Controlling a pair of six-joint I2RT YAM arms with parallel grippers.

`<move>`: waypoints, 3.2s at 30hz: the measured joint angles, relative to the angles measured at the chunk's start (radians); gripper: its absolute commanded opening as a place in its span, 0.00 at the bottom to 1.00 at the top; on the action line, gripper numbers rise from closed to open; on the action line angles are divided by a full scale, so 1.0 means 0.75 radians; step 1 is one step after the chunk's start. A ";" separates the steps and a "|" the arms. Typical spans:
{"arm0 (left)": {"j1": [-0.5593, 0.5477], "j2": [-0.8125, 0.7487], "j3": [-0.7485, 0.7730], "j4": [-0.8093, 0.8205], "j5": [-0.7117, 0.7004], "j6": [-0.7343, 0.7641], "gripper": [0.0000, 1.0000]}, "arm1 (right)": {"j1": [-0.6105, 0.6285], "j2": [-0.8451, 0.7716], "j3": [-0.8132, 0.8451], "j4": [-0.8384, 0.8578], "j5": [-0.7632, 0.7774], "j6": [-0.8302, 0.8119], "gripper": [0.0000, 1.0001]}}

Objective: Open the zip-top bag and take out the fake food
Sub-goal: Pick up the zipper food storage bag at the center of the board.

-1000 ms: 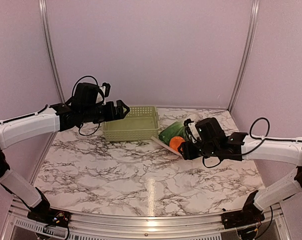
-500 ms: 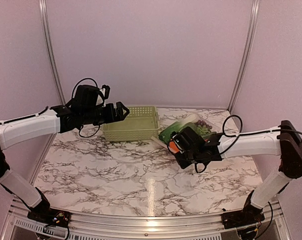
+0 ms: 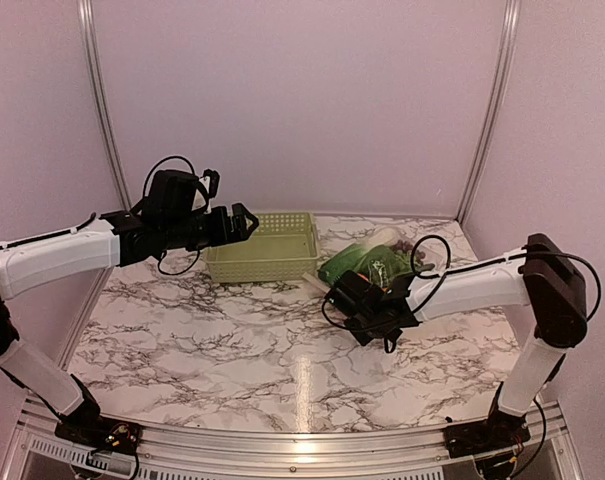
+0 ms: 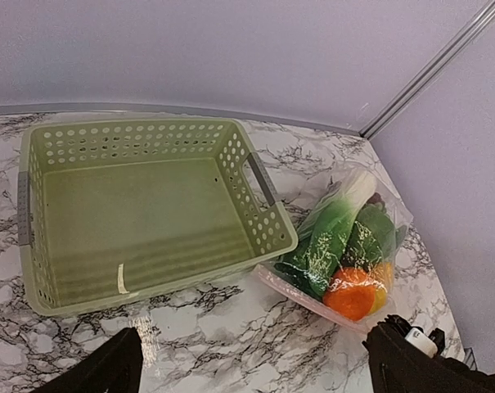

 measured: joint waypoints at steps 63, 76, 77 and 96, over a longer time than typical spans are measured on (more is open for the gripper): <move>-0.330 0.133 0.383 -0.252 0.680 1.350 0.37 | 0.002 -0.500 0.626 -0.421 -0.754 -0.537 0.00; -0.346 0.155 0.383 -0.270 0.543 1.270 0.09 | 0.002 -0.478 0.627 -0.393 -0.795 -0.540 0.00; -0.346 0.157 0.383 -0.270 0.541 1.264 0.02 | 0.002 -0.476 0.627 -0.390 -0.795 -0.540 0.00; -0.277 0.016 0.140 -0.076 0.525 1.262 0.00 | -0.129 -0.797 0.120 0.274 -0.953 -0.576 0.99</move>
